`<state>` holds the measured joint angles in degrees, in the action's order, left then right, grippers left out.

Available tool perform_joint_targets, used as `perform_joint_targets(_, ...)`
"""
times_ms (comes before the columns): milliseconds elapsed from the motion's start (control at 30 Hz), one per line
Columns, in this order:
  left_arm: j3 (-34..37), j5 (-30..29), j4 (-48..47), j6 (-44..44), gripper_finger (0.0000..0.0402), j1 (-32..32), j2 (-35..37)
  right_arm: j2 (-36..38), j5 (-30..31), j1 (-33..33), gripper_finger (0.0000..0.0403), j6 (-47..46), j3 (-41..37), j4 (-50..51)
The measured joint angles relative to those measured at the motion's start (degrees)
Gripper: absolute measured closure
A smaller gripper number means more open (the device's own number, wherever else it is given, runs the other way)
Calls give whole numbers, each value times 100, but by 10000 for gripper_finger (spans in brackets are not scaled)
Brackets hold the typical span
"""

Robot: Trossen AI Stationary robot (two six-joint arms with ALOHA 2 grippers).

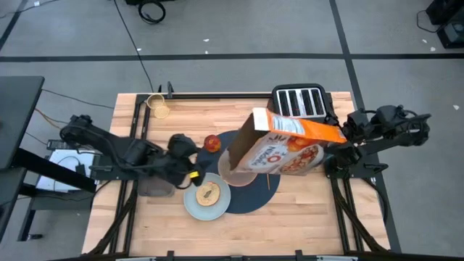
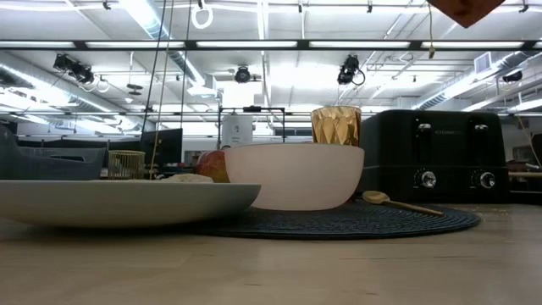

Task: Arrange a breakfast setting
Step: Pour the cereal from the cereal box into the orange bowl

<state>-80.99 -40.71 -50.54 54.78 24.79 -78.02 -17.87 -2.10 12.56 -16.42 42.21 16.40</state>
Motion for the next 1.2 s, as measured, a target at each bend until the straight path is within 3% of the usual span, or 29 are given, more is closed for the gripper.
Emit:
perform_joint_targets(200, -1, 137, 650, -91, 104, -280, -353, 524, 124, 2, 110, 353, -60, 511)
perform_joint_targets(533, -1, 438, 710, 250, 104, -311, -897, 1054, 379, 2, 110, 610, -71, 2088)
perform_joint_targets(733, -1, 853, 648, 894, 104, -167, -1049, 1007, 469, 2, 110, 618, -71, 2870)
perform_joint_targets(1000, -1, 874, 521, 1753, 104, 190, -1054, 938, 820, 2, 110, 639, -126, 3120)
perform_joint_targets(1200, -2, 812, 475, 2110, 104, 425, -1056, 658, 700, 2, 110, 581, -174, 3105)
